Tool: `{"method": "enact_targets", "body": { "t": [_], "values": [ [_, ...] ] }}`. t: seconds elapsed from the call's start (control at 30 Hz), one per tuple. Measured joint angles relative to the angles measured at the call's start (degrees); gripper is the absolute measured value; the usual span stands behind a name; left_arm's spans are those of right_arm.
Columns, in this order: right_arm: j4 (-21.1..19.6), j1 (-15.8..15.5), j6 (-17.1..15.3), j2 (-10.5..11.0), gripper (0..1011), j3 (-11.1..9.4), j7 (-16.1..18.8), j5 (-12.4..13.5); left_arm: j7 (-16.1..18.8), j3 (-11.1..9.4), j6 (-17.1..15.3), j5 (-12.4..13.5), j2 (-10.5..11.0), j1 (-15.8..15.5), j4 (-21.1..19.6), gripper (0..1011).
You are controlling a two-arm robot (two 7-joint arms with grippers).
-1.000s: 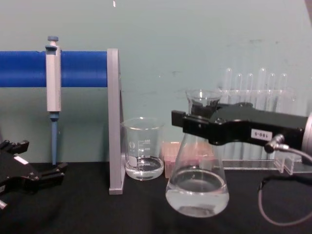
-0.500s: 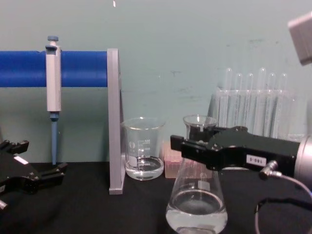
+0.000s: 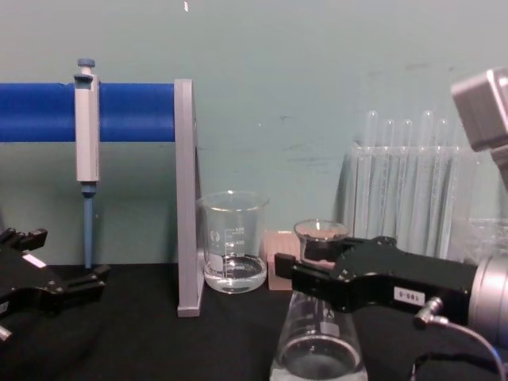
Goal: Grasp the erlenmeyer flask with one hand, shake it three times, then place it back.
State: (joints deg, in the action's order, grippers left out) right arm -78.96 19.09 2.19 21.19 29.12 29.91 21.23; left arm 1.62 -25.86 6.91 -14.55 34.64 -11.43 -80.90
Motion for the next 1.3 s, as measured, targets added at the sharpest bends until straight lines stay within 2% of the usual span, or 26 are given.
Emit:
{"method": "enact_targets", "body": {
  "t": [0.5,1.3],
  "values": [
    [2.62,0.24,0.41,-1.21,453,0.03,0.56,-0.79,0.00,0.00,0.00,0.00,0.00,0.00,0.00,1001],
    [3.42,0.26,0.44,-1.51,453,0.11,0.51,-1.95,0.00,0.00,0.00,0.00,0.00,0.00,0.00,1001]
  ]
}}
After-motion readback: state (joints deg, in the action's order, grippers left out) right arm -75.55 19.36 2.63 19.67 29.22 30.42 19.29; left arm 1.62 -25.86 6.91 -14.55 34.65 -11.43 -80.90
